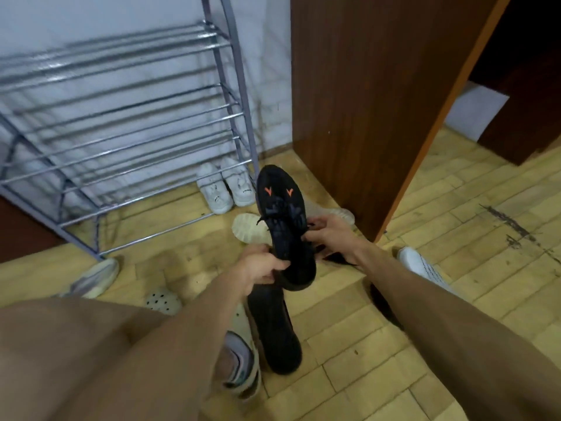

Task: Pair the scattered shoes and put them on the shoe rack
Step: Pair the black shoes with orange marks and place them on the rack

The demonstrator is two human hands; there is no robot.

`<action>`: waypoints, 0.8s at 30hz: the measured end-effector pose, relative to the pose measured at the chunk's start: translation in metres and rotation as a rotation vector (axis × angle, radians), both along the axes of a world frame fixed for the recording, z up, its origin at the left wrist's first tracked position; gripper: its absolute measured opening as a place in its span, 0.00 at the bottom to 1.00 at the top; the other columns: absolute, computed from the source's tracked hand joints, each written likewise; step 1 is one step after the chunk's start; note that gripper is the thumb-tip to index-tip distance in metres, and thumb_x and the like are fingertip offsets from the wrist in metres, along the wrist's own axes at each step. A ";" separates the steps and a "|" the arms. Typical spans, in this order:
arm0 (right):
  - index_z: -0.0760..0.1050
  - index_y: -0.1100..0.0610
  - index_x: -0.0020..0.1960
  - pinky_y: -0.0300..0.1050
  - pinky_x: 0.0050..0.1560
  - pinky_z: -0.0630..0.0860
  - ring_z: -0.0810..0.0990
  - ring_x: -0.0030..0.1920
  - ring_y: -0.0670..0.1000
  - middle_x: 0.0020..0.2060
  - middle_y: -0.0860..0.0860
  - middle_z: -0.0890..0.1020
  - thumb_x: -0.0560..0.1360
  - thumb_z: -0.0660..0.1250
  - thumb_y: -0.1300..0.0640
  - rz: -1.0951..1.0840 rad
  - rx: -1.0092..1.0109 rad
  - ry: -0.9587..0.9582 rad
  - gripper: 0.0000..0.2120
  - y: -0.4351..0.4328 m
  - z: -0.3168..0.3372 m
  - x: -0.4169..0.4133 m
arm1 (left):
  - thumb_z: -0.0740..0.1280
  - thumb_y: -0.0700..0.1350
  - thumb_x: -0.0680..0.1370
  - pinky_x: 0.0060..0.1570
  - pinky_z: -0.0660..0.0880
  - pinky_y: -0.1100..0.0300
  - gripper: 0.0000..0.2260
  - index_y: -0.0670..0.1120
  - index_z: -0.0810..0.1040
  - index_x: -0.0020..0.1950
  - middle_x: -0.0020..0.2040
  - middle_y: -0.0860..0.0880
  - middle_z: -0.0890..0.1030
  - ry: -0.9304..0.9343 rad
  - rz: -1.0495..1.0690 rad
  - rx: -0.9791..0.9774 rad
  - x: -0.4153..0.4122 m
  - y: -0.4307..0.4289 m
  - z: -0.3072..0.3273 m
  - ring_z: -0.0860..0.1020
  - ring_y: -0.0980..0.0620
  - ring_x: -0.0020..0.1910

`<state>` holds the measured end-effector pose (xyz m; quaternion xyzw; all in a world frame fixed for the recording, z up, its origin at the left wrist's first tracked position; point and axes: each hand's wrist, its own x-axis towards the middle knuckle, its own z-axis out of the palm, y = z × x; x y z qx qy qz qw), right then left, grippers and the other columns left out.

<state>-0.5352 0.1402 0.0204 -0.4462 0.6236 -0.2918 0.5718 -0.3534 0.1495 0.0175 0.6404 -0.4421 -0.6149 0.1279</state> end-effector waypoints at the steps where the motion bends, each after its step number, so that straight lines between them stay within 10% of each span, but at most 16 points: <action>1: 0.73 0.56 0.63 0.49 0.40 0.81 0.82 0.44 0.51 0.46 0.51 0.82 0.75 0.68 0.63 0.032 -0.044 0.007 0.17 -0.006 0.015 0.006 | 0.72 0.38 0.73 0.37 0.78 0.63 0.19 0.42 0.74 0.63 0.57 0.47 0.82 0.004 0.010 -0.011 0.005 -0.006 0.017 0.81 0.51 0.49; 7: 0.67 0.43 0.71 0.52 0.54 0.81 0.82 0.54 0.52 0.56 0.50 0.81 0.74 0.70 0.47 0.271 -0.217 0.001 0.27 -0.031 0.117 0.045 | 0.74 0.36 0.71 0.42 0.78 0.58 0.15 0.39 0.79 0.56 0.46 0.44 0.82 -0.038 0.183 -0.289 0.049 -0.029 0.122 0.80 0.47 0.44; 12: 0.57 0.48 0.76 0.51 0.40 0.83 0.86 0.47 0.56 0.49 0.55 0.84 0.71 0.74 0.61 0.404 -0.235 0.107 0.40 -0.055 0.176 0.092 | 0.73 0.32 0.70 0.28 0.78 0.62 0.09 0.41 0.80 0.48 0.37 0.48 0.81 -0.090 0.316 -0.467 0.097 -0.032 0.188 0.79 0.51 0.35; 18: 0.76 0.60 0.61 0.54 0.48 0.83 0.84 0.47 0.55 0.47 0.56 0.84 0.73 0.67 0.64 0.354 -0.340 0.116 0.16 -0.068 0.222 0.166 | 0.71 0.31 0.72 0.38 0.78 0.61 0.12 0.39 0.79 0.54 0.44 0.45 0.81 0.009 0.451 -0.573 0.157 -0.026 0.233 0.80 0.48 0.46; 24: 0.76 0.61 0.63 0.49 0.45 0.83 0.84 0.51 0.56 0.52 0.57 0.84 0.76 0.68 0.61 0.482 -0.332 0.046 0.16 -0.074 0.240 0.254 | 0.68 0.32 0.75 0.48 0.78 0.56 0.12 0.38 0.77 0.58 0.51 0.42 0.81 0.099 0.570 -0.572 0.238 -0.011 0.236 0.79 0.46 0.52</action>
